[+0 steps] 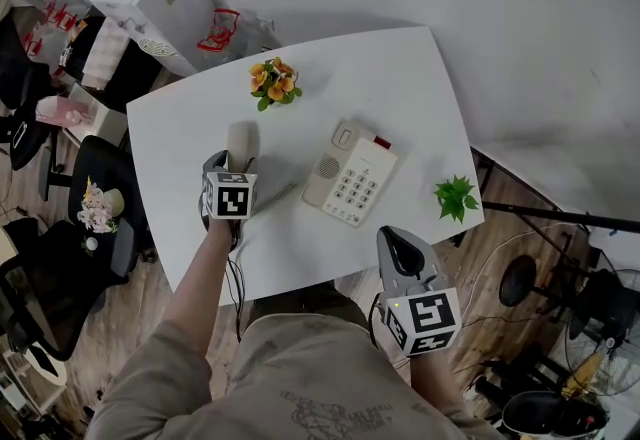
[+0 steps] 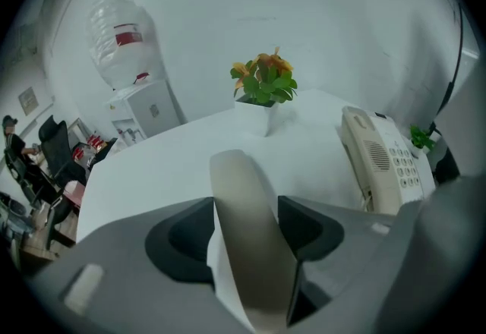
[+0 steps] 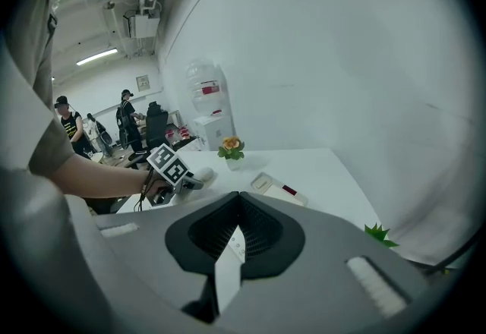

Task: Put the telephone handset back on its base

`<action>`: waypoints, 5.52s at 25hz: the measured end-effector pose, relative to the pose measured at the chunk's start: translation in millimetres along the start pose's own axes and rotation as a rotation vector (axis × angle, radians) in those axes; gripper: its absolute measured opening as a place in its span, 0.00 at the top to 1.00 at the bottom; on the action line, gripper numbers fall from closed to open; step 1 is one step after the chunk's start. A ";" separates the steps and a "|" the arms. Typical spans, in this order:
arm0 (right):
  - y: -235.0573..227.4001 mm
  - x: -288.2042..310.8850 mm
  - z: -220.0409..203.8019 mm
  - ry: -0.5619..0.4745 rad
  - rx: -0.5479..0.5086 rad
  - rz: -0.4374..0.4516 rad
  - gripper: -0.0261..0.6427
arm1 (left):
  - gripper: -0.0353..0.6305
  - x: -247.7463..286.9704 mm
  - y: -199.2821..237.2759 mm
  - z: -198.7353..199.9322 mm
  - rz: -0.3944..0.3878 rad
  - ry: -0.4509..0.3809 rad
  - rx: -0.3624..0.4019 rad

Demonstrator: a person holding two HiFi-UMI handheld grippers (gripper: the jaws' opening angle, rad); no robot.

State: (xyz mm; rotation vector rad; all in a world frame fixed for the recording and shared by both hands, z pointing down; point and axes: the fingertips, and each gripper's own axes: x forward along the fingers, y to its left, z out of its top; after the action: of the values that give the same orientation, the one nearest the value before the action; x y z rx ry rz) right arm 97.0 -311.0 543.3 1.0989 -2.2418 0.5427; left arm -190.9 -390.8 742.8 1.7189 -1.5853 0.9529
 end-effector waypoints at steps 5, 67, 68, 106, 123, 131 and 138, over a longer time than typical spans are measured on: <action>-4.2 -4.3 -1.8 -0.010 0.085 0.019 0.92 | 0.58 4.2 -4.1 -0.2 -0.071 -0.009 -0.070; -47.4 -83.6 -7.7 -0.161 0.240 -0.146 0.92 | 0.61 -96.6 -180.5 112.0 -0.337 -0.321 0.038; -48.5 -81.7 -9.4 -0.154 0.245 -0.146 0.92 | 0.61 -88.8 -181.7 110.4 -0.331 -0.308 0.039; -55.0 -95.9 13.5 -0.202 0.210 -0.149 0.92 | 0.51 -95.9 -169.6 103.4 -0.327 -0.357 0.137; -20.8 -217.8 198.2 -0.680 -0.089 -0.161 0.92 | 0.87 -345.2 -126.8 205.3 -0.362 -0.779 0.214; 4.8 -269.0 221.3 -0.874 -0.104 -0.172 0.92 | 0.92 -435.2 -116.2 214.9 -0.370 -0.915 0.272; 9.5 -257.3 195.4 -0.826 -0.103 -0.156 0.92 | 0.94 -444.2 -107.1 196.6 -0.345 -0.910 0.273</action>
State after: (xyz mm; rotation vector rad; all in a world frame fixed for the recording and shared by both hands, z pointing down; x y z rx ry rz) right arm 154.1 -271.0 227.7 1.6284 -2.7692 -0.1408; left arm -75.5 -294.3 268.7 2.7466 -1.5964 0.1916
